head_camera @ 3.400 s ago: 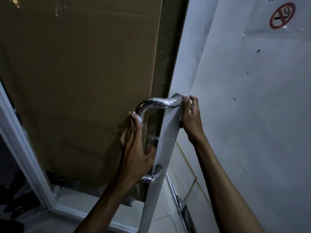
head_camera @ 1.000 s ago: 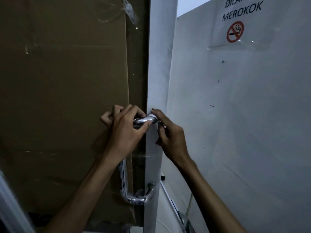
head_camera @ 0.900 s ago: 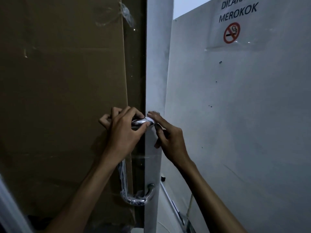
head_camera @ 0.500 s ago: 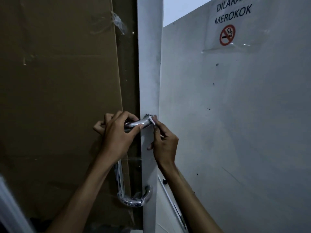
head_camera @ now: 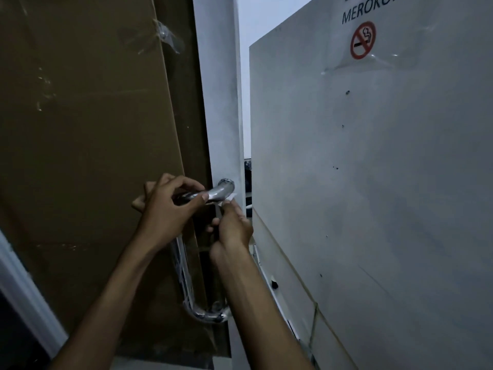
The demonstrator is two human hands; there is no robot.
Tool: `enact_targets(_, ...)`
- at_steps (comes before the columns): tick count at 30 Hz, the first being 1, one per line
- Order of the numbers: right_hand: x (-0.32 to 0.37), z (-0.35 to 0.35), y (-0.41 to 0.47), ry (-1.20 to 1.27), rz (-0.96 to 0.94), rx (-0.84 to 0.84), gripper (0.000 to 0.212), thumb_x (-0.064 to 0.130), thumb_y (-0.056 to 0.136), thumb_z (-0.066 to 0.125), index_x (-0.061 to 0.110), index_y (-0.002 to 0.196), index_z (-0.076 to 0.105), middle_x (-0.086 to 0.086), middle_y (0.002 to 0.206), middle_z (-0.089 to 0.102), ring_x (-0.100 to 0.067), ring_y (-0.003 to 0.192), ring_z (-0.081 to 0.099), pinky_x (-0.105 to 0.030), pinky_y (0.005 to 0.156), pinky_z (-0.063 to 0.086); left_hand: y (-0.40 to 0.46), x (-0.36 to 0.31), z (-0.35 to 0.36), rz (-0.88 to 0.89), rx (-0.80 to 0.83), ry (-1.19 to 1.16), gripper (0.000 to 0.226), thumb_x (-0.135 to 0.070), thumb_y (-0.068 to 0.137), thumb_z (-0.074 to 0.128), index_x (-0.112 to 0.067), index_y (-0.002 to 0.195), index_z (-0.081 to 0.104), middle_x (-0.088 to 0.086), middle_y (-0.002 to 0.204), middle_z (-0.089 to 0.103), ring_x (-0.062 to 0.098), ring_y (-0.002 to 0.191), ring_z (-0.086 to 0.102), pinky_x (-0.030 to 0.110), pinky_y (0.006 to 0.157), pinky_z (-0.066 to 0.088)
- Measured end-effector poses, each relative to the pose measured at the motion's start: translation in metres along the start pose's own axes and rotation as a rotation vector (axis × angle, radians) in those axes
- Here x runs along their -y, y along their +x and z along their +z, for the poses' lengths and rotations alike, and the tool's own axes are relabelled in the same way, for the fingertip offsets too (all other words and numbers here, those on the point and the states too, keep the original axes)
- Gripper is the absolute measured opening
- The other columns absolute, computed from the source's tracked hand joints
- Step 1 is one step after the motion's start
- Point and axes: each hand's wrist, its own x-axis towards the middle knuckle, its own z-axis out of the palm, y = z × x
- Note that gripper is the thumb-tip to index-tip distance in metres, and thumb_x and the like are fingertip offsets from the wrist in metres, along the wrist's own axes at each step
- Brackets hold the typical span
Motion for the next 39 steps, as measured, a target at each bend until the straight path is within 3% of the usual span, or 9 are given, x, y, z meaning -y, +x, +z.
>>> enact_targets(2,0.006,-0.003,-0.001,-0.038,0.030,0.012,0.025,0.019,0.106,0.058,0.021,0.127,0.072,0.002,0.059,0.063,-0.004,0.039,0.046,-0.021,0.041,0.041,-0.001,0.003,-0.006,-0.020,-0.010,-0.005,0.012,-0.033,0.087,0.081,-0.036,0.096,0.074,-0.006,0.103,0.059,0.021,0.118,0.045,0.007,0.090,0.028)
enact_targets(7,0.010,-0.009,-0.013,-0.010,0.095,0.105,0.015,0.026,0.107,0.057,0.023,0.099,0.069,0.001,0.057,0.052,-0.005,0.040,0.043,-0.020,0.039,0.039,-0.006,0.022,-0.023,-0.056,-0.019,0.026,0.016,-0.027,0.088,0.081,-0.040,0.088,0.070,-0.003,0.106,0.063,0.025,0.121,0.049,0.024,0.093,0.029)
enact_targets(14,0.025,-0.004,-0.024,0.137,0.218,0.255,0.031,0.027,0.109,0.051,0.000,0.121,0.061,-0.008,0.080,0.059,-0.004,0.039,0.043,-0.017,0.038,0.041,-0.007,0.037,-0.031,-0.055,0.045,-0.096,0.031,-0.060,0.080,0.071,-0.039,0.103,0.072,-0.009,0.107,0.071,0.016,0.116,0.062,0.055,0.113,0.041)
enact_targets(21,0.035,-0.008,-0.032,0.211,0.260,0.363,0.035,0.027,0.111,0.043,0.000,0.098,0.062,-0.002,0.058,0.057,-0.004,0.038,0.035,-0.014,0.039,0.039,-0.001,0.045,-0.028,-0.059,0.053,-0.157,0.016,-0.041,0.090,0.078,-0.032,0.103,0.074,-0.007,0.110,0.073,0.006,0.117,0.062,0.044,0.112,0.043)
enact_targets(24,0.039,-0.004,-0.029,0.294,0.258,0.349,0.030,0.022,0.110,0.040,-0.003,0.102,0.057,-0.010,0.074,0.055,-0.004,0.034,0.038,-0.014,0.038,0.040,-0.002,0.038,-0.026,-0.038,0.066,-0.207,0.008,-0.021,0.092,0.078,-0.022,0.098,0.074,-0.006,0.104,0.075,-0.005,0.106,0.063,0.028,0.098,0.044)
enact_targets(29,0.028,0.002,-0.034,0.272,0.266,0.349,0.032,0.024,0.110,0.043,-0.001,0.098,0.058,-0.008,0.065,0.058,-0.004,0.038,0.036,-0.014,0.038,0.040,0.002,0.043,-0.027,-0.030,0.081,-0.230,0.007,-0.023,0.093,0.078,-0.026,0.096,0.073,-0.016,0.101,0.075,0.009,0.111,0.066,0.042,0.104,0.048)
enact_targets(32,0.028,0.007,-0.028,0.341,0.266,0.311,0.025,0.019,0.108,0.042,-0.001,0.100,0.055,-0.011,0.077,0.054,-0.004,0.039,0.035,-0.014,0.037,0.040,0.002,0.047,-0.027,-0.029,0.082,-0.235,0.016,-0.044,0.088,0.076,-0.032,0.098,0.072,-0.017,0.102,0.074,0.018,0.114,0.065,0.055,0.109,0.045)
enact_targets(36,0.017,0.007,-0.040,0.322,0.295,0.327,0.026,0.020,0.108,0.045,0.000,0.097,0.057,-0.010,0.066,0.061,-0.004,0.041,0.038,-0.013,0.039,0.041,0.005,0.060,-0.025,-0.032,0.082,-0.219,0.044,-0.074,0.077,0.068,-0.041,0.106,0.070,-0.017,0.103,0.073,0.022,0.116,0.063,0.068,0.107,0.040)
enact_targets(39,0.016,0.011,-0.040,0.413,0.305,0.296,0.027,0.016,0.106,0.046,-0.003,0.124,0.055,-0.016,0.090,0.060,-0.004,0.038,0.040,-0.015,0.036,0.042,0.005,0.063,-0.021,-0.041,0.085,-0.241,0.042,-0.073,0.079,0.068,-0.041,0.106,0.070,-0.016,0.102,0.073,0.024,0.114,0.063,0.069,0.106,0.040)
